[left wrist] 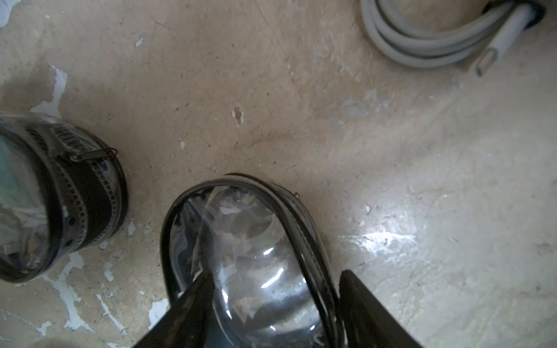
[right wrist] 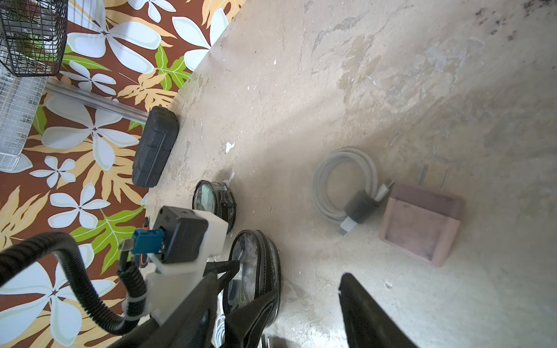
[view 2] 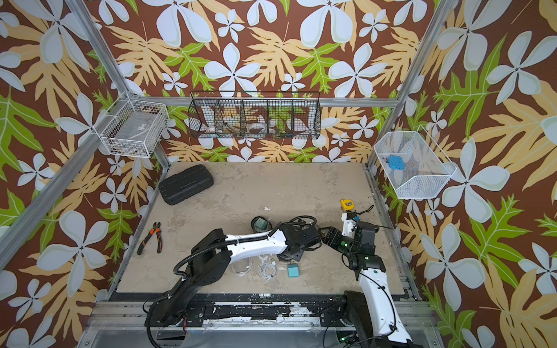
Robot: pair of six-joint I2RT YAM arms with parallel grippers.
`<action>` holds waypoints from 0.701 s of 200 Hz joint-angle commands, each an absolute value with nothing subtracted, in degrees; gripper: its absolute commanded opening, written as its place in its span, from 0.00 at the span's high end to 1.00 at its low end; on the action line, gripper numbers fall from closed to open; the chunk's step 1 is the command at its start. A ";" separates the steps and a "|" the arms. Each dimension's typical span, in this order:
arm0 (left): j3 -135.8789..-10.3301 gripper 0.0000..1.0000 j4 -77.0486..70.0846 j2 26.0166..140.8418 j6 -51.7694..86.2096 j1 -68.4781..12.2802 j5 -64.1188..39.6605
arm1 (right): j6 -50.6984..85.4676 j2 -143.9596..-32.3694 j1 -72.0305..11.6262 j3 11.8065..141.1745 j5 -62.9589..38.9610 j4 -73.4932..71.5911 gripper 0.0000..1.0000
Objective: Pack away charging kits
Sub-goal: Pick up the storage bag at the center of the board.
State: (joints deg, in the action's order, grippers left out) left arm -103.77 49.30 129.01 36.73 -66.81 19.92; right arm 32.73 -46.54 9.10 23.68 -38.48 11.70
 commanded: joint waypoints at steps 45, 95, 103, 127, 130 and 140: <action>-102.04 0.65 48.83 127.52 36.97 -66.81 20.22 | 32.86 -46.33 9.12 23.64 -38.40 10.55 0.34; -99.79 0.87 47.07 124.96 36.10 -66.71 19.12 | 32.72 -46.23 9.12 23.64 -38.23 10.56 0.34; -99.38 0.93 46.86 124.24 35.83 -66.71 19.11 | 32.57 -46.15 9.12 23.64 -38.14 10.69 0.34; -97.45 1.00 45.69 121.78 35.45 -66.62 19.31 | 31.92 -45.99 9.05 23.47 -37.96 10.97 0.35; -97.13 1.00 45.31 121.39 35.40 -66.57 19.19 | 31.79 -45.97 9.05 23.47 -37.97 11.03 0.35; -95.64 1.00 44.32 120.39 34.98 -66.28 18.75 | 31.49 -46.09 9.06 23.38 -37.94 11.14 0.35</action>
